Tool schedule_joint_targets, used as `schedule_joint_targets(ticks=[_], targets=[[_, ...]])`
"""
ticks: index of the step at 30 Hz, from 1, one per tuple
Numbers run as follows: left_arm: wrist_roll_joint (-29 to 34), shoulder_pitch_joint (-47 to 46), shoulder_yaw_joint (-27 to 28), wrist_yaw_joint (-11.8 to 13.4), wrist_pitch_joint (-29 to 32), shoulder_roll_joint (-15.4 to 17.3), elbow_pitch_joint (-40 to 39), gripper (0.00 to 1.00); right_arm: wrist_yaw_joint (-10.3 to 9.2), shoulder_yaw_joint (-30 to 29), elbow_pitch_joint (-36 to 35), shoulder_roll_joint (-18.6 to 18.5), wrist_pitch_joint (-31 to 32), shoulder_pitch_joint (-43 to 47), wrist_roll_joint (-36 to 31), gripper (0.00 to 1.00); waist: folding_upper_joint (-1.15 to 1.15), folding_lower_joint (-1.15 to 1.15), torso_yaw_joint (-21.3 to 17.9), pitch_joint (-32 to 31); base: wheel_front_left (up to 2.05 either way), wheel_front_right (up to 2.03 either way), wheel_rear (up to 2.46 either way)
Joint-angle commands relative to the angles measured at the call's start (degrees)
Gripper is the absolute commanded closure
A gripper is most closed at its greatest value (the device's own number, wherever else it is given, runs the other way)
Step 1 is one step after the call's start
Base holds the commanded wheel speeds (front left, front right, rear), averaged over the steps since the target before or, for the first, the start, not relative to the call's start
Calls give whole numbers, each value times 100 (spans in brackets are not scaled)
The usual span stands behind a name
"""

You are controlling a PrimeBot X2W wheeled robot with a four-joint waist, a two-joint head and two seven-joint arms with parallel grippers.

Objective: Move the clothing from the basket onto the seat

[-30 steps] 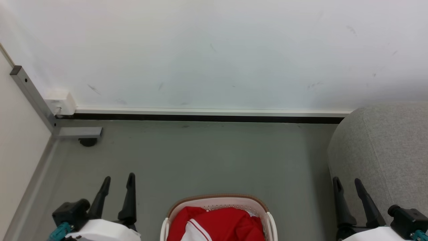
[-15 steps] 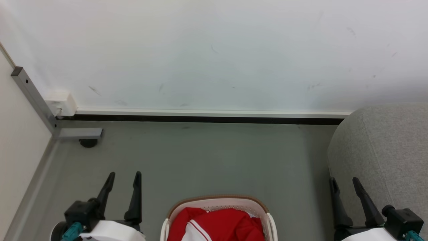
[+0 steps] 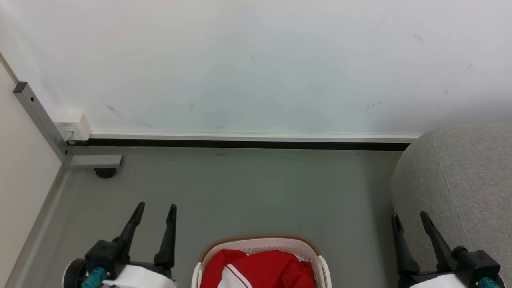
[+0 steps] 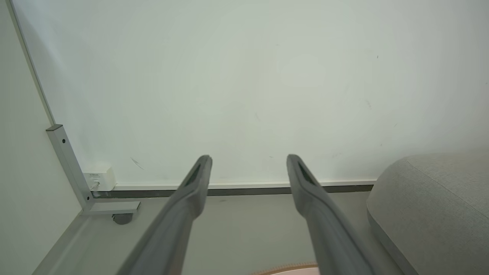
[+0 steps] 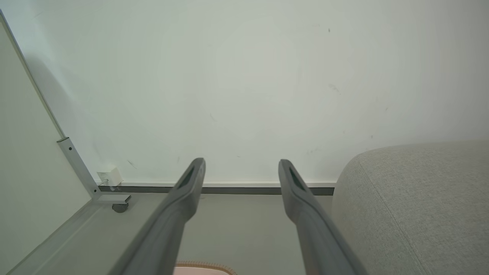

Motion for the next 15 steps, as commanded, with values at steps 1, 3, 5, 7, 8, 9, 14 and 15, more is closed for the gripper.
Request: schedule_joint_targets(ticks=[1,3,5,7,8,9,14,15], targets=[[160,-49,28,-28,-62,-1,-3,0,-10,14,-1,-49,-52,-65,-101,0,0,0,0,-5,0,0,0],[224,-49,53,-58,-92,-24,18,0,-10,27,4,-50,-66,-67,-170,0,0,0,1,-10,0,0,0],[269,-53,79,-92,-101,-53,46,0,-11,39,13,-50,-91,-73,-240,0,0,0,1,-14,0,0,0],[301,-61,115,-130,-129,-82,73,0,-11,54,19,-50,-121,-79,-312,0,0,0,1,-16,0,0,0],[343,-66,132,-149,-125,-87,80,0,-11,59,14,-51,-119,-75,-350,0,0,0,-1,-18,0,0,0],[385,-68,142,-161,-138,-96,85,0,-11,66,10,-50,-129,-72,-374,0,0,0,-3,-19,0,0,0],[617,-68,197,-217,-186,-136,102,0,-12,91,10,-52,-178,-82,-550,0,0,0,-13,-20,0,0,0],[636,-67,202,-223,-201,-146,103,0,-12,99,9,-52,-194,-84,-586,0,0,0,-15,-20,0,0,0]])
